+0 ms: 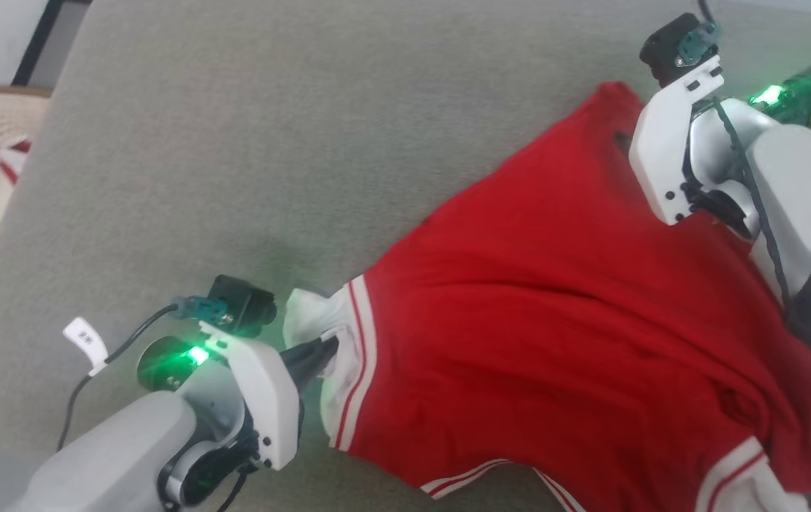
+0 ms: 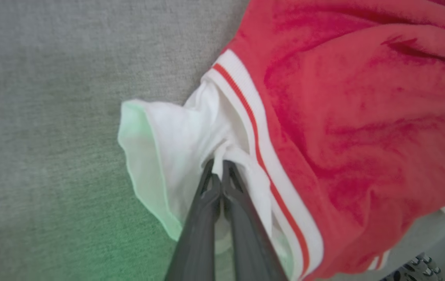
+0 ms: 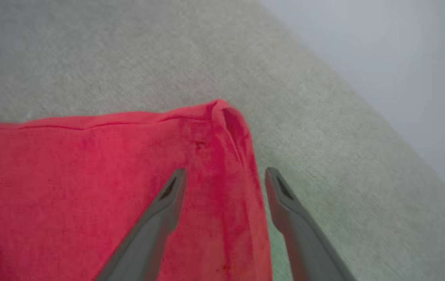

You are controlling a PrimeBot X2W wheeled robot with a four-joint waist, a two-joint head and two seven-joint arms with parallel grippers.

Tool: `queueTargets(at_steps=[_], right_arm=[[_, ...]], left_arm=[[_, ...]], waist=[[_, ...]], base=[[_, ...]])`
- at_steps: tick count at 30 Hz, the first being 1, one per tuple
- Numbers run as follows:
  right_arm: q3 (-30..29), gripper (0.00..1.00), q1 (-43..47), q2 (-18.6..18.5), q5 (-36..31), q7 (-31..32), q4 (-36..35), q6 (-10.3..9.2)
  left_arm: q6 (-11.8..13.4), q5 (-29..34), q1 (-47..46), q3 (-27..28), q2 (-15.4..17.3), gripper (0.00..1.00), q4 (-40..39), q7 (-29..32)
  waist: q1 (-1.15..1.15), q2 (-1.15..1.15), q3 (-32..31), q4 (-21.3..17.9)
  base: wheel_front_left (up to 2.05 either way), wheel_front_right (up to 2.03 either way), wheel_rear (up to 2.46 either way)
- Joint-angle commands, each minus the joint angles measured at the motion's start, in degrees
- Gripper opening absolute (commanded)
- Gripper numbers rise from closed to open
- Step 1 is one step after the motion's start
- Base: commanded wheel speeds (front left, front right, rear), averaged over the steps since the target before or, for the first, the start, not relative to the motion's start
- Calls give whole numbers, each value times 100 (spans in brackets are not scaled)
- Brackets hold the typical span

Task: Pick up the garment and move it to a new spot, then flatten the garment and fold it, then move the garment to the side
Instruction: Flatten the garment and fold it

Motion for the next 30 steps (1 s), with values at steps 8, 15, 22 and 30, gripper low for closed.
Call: queueTargets(at_steps=[8,15,22,30], right_arm=[[985,0,-408,67,532,473,1191,-5],[1398,0,-750,-90,960,277,1313,-11],[1484,0,-1046,-101,1318,-272,1121,-10],[1524,0,-1475,-327,1590,-751,815,-9]], left_arm=[[-190,54,-236,-92,-269,0,299,-54],[-189,-34,-339,33,-177,0,482,-45],[-26,-34,-677,285,332,0,304,203],[26,-107,-1645,735,1038,0,66,896]], waist=[[0,0,175,308],[0,0,56,227],[0,0,-301,-104],[0,0,-775,-591]], base=[[0,0,0],[0,0,0],[0,0,0],[0,0,0]])
